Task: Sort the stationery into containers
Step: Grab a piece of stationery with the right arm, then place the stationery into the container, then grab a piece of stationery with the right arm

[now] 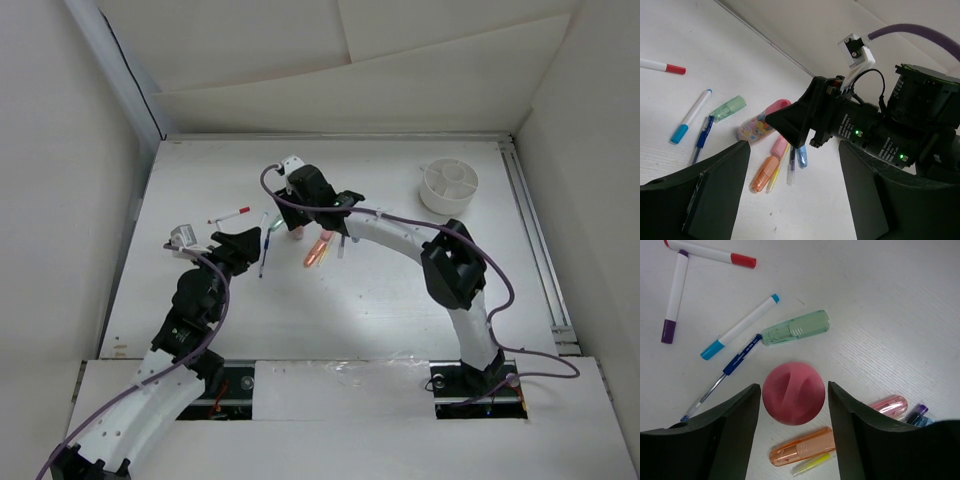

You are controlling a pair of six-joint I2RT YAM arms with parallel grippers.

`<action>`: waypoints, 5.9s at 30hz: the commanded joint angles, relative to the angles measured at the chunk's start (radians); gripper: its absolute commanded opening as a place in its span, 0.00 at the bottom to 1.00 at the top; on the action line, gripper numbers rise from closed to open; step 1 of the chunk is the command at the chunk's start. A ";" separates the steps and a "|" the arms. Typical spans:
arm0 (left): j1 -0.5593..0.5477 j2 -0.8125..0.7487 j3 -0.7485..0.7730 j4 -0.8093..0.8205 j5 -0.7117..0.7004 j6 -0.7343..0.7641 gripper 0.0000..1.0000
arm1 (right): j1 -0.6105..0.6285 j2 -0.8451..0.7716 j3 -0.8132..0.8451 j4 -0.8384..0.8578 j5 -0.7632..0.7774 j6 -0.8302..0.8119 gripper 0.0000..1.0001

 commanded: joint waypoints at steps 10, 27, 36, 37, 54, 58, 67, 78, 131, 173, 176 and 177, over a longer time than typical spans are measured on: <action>0.004 0.005 -0.005 0.052 0.022 0.002 0.68 | 0.005 -0.013 0.075 0.067 0.014 0.025 0.24; 0.004 0.035 -0.005 0.081 0.073 0.012 0.68 | -0.441 -0.441 -0.045 -0.003 0.202 0.038 0.21; 0.004 0.055 -0.005 0.100 0.091 0.012 0.68 | -0.693 -0.423 -0.025 -0.087 0.278 0.081 0.21; 0.004 0.055 -0.005 0.100 0.091 0.021 0.68 | -0.693 -0.423 -0.013 -0.097 0.278 0.081 0.21; 0.004 0.074 -0.005 0.109 0.101 0.021 0.67 | -0.765 -0.353 -0.140 -0.055 0.217 0.101 0.21; 0.004 0.074 -0.005 0.109 0.101 0.021 0.67 | -0.775 -0.343 -0.149 -0.055 0.208 0.110 0.21; 0.004 0.074 -0.005 0.109 0.101 0.021 0.67 | -0.775 -0.343 -0.149 -0.055 0.189 0.110 0.67; 0.004 0.074 -0.005 0.109 0.110 0.021 0.67 | -0.695 -0.457 -0.170 -0.043 0.169 0.110 0.62; 0.004 0.083 -0.005 0.138 0.156 0.021 0.67 | -0.261 0.084 -0.057 -0.068 0.016 0.265 0.31; 0.004 0.074 -0.005 0.129 0.156 0.021 0.67 | -0.310 0.031 0.037 -0.032 0.047 0.238 0.00; 0.004 0.074 -0.005 0.129 0.156 0.021 0.67 | -0.336 -0.070 -0.003 0.026 0.036 0.238 0.00; 0.004 0.074 -0.005 0.129 0.156 0.021 0.67 | -0.353 -0.099 -0.029 0.038 0.045 0.238 0.00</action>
